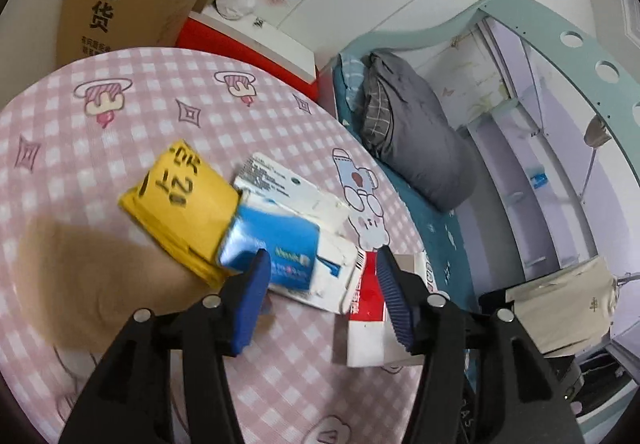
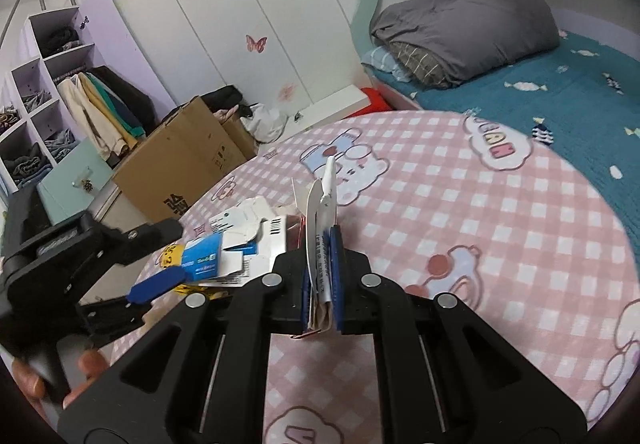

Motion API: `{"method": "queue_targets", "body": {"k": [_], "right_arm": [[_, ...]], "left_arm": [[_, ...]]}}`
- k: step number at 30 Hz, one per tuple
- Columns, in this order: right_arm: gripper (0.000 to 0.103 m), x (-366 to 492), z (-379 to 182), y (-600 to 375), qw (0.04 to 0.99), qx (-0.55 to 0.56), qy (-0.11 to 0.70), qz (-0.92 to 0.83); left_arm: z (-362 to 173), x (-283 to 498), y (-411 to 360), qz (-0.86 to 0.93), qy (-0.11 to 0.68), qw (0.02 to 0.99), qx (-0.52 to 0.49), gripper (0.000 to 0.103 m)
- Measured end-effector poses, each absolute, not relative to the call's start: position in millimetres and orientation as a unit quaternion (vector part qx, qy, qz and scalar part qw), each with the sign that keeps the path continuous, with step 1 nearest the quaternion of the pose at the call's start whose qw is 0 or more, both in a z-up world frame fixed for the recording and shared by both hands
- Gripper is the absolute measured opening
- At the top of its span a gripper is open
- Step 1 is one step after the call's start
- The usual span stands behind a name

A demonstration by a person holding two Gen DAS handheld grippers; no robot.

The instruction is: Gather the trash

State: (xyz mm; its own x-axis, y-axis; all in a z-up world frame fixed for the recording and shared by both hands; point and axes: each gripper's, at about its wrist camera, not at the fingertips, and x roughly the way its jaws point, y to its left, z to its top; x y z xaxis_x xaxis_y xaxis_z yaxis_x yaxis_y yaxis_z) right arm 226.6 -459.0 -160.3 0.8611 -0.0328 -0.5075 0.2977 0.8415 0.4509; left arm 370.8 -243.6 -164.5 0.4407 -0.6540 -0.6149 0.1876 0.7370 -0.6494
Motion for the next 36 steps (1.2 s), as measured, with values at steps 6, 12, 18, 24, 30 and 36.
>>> {"method": "queue_targets", "body": {"k": [6, 12, 18, 24, 30, 36], "right_arm": [[0.009, 217.7, -160.1, -464.6, 0.929, 0.258, 0.249, -0.091], [0.009, 218.6, -163.1, -466.7, 0.928, 0.255, 0.259, -0.083], [0.009, 228.3, -162.6, -465.7, 0.929, 0.246, 0.265, -0.078], [0.009, 236.8, -163.2, -461.8, 0.931, 0.237, 0.268, -0.070], [0.009, 237.6, -162.1, -455.6, 0.934, 0.229, 0.267, -0.068], [0.009, 230.4, -150.3, -448.7, 0.938, 0.222, 0.256, -0.077]], "left_arm": [[-177.9, 346.6, -250.6, -0.236, 0.457, 0.815, -0.266, 0.054], [-199.8, 338.2, -264.5, -0.227, 0.463, 0.805, -0.294, 0.054], [-213.7, 350.3, -273.4, -0.205, 0.459, 0.807, -0.309, 0.055], [-213.9, 363.0, -273.7, -0.196, 0.448, 0.809, -0.327, 0.055], [-215.0, 371.5, -277.1, -0.202, 0.458, 0.802, -0.326, 0.033], [-201.7, 364.6, -283.1, -0.239, 0.451, 0.803, -0.306, 0.012]]}}
